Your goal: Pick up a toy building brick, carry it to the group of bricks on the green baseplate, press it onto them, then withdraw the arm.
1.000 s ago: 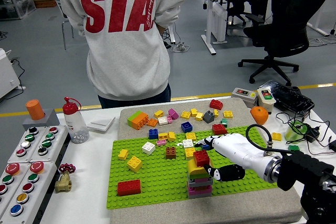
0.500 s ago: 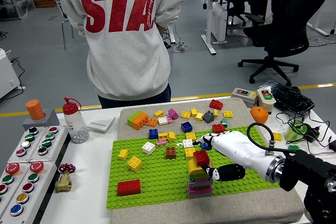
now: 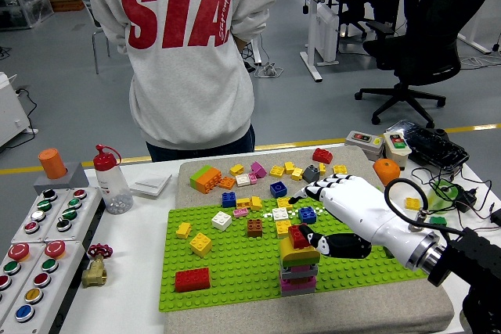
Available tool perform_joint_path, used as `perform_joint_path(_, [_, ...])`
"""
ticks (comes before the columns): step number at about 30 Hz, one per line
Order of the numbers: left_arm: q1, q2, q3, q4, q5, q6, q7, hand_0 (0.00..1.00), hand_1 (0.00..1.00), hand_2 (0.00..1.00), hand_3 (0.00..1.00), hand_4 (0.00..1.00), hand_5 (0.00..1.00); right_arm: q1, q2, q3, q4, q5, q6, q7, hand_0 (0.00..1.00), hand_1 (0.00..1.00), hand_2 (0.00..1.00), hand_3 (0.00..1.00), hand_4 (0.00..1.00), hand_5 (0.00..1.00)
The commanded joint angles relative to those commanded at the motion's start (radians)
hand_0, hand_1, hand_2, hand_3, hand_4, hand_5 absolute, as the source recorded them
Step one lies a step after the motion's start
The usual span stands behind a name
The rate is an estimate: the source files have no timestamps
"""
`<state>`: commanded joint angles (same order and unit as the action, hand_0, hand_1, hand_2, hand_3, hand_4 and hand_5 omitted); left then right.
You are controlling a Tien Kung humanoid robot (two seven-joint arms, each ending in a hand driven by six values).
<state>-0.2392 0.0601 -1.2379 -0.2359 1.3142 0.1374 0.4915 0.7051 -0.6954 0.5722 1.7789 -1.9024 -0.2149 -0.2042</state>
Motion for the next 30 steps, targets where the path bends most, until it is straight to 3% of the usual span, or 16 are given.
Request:
perform_joint_path(19, [-0.01,0.0,0.007,0.001,-0.007,-0.001,-0.003,0.624,0.593,0.597,0.404,0.279,0.917,0.022,0.009,-0.055,-0.045,-0.044,0.035,0.011,0.692,0.653,0.633,0.637,0.489,0.355])
perform_joint_path(30, [-0.01,0.0,0.007,0.0,-0.006,-0.004,-0.001,0.625,0.594,0.597,0.405,0.278,0.917,0.021,0.006,-0.067,-0.045,-0.047,0.046,0.015,0.692,0.65,0.63,0.628,0.436,0.307])
